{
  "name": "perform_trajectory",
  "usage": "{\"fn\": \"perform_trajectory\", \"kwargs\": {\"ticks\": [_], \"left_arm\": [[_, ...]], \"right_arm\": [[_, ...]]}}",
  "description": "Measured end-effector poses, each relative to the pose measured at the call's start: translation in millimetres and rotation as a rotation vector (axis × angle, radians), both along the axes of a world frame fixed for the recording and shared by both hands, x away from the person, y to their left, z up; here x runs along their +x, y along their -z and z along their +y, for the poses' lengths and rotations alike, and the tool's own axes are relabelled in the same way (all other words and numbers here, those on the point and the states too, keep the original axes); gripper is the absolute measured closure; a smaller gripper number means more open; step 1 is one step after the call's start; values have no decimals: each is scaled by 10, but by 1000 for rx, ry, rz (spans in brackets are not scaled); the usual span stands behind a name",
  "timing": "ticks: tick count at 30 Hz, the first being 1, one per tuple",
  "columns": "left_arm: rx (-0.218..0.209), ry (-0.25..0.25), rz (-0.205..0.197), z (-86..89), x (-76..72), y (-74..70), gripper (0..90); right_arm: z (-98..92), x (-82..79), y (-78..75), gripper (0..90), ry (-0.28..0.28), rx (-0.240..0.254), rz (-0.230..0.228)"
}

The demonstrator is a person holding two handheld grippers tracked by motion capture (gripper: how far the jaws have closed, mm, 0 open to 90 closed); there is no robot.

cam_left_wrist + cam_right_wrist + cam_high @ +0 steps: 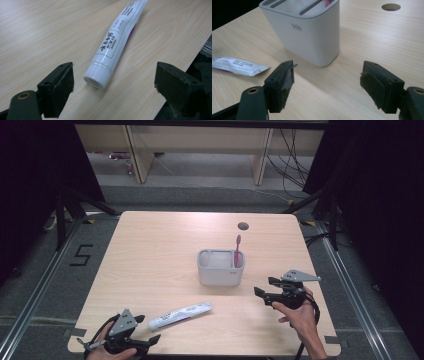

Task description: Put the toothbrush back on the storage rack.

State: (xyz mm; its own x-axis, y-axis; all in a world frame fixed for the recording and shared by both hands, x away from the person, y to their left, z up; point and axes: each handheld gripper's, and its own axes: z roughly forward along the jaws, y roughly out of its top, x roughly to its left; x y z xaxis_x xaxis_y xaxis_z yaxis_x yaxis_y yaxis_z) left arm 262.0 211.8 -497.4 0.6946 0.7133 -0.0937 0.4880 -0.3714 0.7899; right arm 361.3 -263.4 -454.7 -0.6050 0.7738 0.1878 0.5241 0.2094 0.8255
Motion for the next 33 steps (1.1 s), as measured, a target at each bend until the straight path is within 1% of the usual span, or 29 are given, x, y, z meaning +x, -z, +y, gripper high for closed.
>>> {"fn": "perform_trajectory", "kwargs": {"ticks": [1, 2, 3, 4, 5, 6, 8, 10, 11, 12, 13, 14, 15, 16, 18, 19, 20, 21, 22, 23, 24, 25, 27, 28, 29, 30, 31, 32, 33], "left_arm": [[-10, 4, -8, -2, 6, 11, 155], [-6, 5, -5, -2, 7, 9, 156], [-7, 5, -5, -3, 7, 9, 155], [-6, 5, -6, -2, 7, 9, 155], [-6, 5, -6, -2, 7, 9, 155], [3, 9, -5, 7, 10, 6, 155], [5, 9, -5, 10, 13, 5, 155], [1, 6, -6, 6, 14, 4, 155], [1, 5, -7, 4, 15, 5, 155], [1, 5, -7, 3, 16, 5, 155], [2, 5, -7, 2, 16, 4, 155], [2, 6, -7, 2, 17, 2, 155], [2, 6, -7, 2, 17, 2, 155], [2, 7, -6, 0, 17, 3, 155], [10, 12, -4, 8, 18, 3, 156], [15, 11, -1, 10, 17, -1, 155], [15, 11, -1, 10, 17, -1, 155], [0, 7, -5, 2, 17, 6, 156], [0, 7, -5, 2, 17, 6, 155], [1, 8, -5, 2, 17, 7, 155], [14, 12, -1, 10, 16, 0, 155], [13, 12, 0, 10, 15, 0, 155], [1, 8, -4, 3, 14, 7, 155], [0, 7, -4, 4, 13, 6, 155], [2, 6, -5, 9, 12, 5, 155], [2, 7, 0, 11, 13, 4, 155], [1, 7, -1, 11, 14, 6, 155], [9, 12, 0, 16, 16, 1, 155], [-4, 6, -4, 3, 15, 8, 155]], "right_arm": [[8, -16, 15, 266, 2, 10, 10], [0, -15, 33, 263, 0, -3, -7], [10, -39, 37, 260, -1, 7, 5], [-4, -42, 39, 257, -9, -21, -7], [15, -70, 49, 254, -7, 4, 22], [1, -70, 55, 251, -22, -17, 12], [0, -98, 65, 250, -23, -23, 6], [1, -123, 83, 247, -32, 3, 28], [4, -149, 83, 248, -21, 8, 40], [-16, -149, 89, 247, -32, -14, 20], [-8, -172, 101, 247, -21, 4, 35], [-12, -194, 102, 244, -21, 3, 56], [-12, -194, 102, 244, -21, 3, 56], [-35, -197, 133, 239, -37, -19, 22], [-17, -236, 161, 234, -33, 7, 61], [-26, -246, 165, 230, -38, -12, 64], [-26, -246, 165, 230, -38, -12, 64], [-35, -252, 191, 224, -42, -30, 39], [-14, -275, 203, 218, -43, 0, 73], [-30, -271, 208, 210, -50, -29, 50], [-13, -297, 212, 203, -36, -17, 77], [-25, -290, 225, 197, -52, -30, 60], [-19, -320, 237, 185, -44, -35, 79], [-20, -312, 257, 178, -48, -47, 57], [-11, -336, 254, 177, -39, -50, 85], [-28, -338, 257, 175, -55, -63, 66], [-15, -355, 265, 168, -47, -52, 77], [-22, -363, 267, 165, -52, -60, 90], [-12, -378, 275, 165, -56, -51, 94]]}}
